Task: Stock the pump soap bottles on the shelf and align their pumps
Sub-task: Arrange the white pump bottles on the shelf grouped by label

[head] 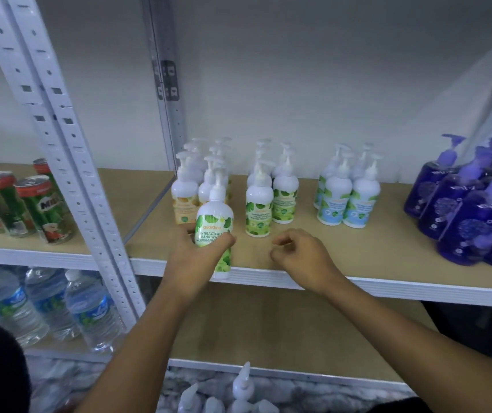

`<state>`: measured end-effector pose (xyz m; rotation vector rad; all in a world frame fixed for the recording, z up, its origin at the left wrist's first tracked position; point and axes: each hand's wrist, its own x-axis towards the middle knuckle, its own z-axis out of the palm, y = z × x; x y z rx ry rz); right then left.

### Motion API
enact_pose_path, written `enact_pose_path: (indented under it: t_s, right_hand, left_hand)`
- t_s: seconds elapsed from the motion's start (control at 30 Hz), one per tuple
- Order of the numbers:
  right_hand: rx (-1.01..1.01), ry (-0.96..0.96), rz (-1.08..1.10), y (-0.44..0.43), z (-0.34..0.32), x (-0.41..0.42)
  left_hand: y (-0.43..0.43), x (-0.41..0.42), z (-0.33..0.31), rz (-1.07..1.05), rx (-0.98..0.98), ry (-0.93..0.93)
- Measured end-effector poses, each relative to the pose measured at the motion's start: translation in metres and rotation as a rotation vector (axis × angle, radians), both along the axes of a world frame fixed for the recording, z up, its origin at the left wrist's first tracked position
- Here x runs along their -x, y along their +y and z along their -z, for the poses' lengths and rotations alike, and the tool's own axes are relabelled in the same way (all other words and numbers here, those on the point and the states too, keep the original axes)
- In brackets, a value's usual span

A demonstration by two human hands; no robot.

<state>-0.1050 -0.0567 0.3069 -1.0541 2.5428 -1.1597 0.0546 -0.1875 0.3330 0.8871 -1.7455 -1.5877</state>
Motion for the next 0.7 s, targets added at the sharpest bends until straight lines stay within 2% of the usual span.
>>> enact_pose_path:
  t_s: [0.17,0.27,0.47,0.7]
  right_hand:
    - [-0.036,0.030,0.169,0.055,0.001,0.053]
    - [-0.131,0.143,0.226,0.076,0.013,0.078]
    - [-0.422,0.284,0.160,0.083,0.031,0.093]
    - [-0.454,0.273,0.153,0.080,0.031,0.093]
  left_hand:
    - [0.033,0.047,0.001,0.088,0.112,0.042]
    - [0.047,0.073,0.008,0.119,0.158,0.076]
    - [0.056,0.111,0.028,0.089,0.256,0.100]
    - [0.061,0.126,0.042,-0.019,0.280,0.123]
